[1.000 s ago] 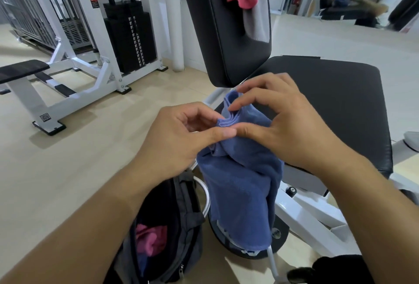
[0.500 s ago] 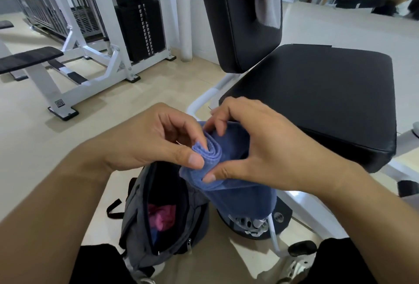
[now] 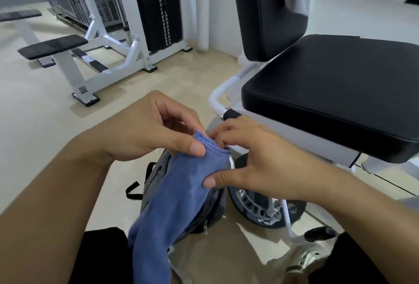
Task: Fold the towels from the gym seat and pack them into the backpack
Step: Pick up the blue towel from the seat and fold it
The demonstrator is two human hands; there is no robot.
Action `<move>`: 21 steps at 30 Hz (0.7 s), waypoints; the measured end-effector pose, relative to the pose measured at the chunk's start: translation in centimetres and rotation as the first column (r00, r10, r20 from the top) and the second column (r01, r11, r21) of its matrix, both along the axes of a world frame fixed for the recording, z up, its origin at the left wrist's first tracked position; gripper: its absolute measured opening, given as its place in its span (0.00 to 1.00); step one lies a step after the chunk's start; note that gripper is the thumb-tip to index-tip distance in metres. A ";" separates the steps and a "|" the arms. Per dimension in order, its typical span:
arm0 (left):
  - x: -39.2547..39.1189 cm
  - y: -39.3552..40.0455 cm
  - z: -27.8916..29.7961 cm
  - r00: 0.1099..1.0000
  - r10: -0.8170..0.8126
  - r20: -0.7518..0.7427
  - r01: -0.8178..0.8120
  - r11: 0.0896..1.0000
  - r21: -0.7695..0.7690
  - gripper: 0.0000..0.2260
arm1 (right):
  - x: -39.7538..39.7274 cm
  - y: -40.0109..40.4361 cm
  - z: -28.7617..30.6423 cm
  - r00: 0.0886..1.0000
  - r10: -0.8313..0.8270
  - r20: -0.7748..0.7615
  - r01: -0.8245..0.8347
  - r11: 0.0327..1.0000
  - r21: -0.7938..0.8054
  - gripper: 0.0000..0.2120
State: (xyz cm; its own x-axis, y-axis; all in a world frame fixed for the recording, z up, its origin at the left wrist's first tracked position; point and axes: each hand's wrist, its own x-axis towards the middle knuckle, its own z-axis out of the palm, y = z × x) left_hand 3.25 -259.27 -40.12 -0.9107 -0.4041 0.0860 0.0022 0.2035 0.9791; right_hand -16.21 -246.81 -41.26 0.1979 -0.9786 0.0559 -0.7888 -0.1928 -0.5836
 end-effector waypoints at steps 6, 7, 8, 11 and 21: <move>-1.0 0.4 -0.1 0.951 0.307 -0.044 -0.310 0.946 -0.091 0.09 | -1.5 0.8 1.1 0.989 -0.119 0.083 0.118 0.993 0.016 0.20; -1.3 0.4 -0.1 0.942 0.332 -0.059 -0.336 0.938 -0.085 0.07 | -1.9 1.0 1.4 0.982 -0.159 0.100 0.158 0.987 0.017 0.21; -1.6 0.5 -0.2 0.935 0.347 -0.072 -0.352 0.933 -0.076 0.06 | -2.3 1.1 1.6 0.973 -0.204 0.103 0.204 0.979 0.011 0.21; -2.5 0.7 -0.5 0.931 0.353 -0.088 -0.359 0.931 -0.061 0.06 | -3.5 1.6 2.3 0.946 -0.313 0.083 0.312 0.950 0.027 0.17; -5.9 2.0 -1.6 0.940 0.326 -0.096 -0.340 0.904 -0.259 0.09 | -4.2 2.2 1.4 0.939 -0.344 0.029 0.343 0.939 0.024 0.21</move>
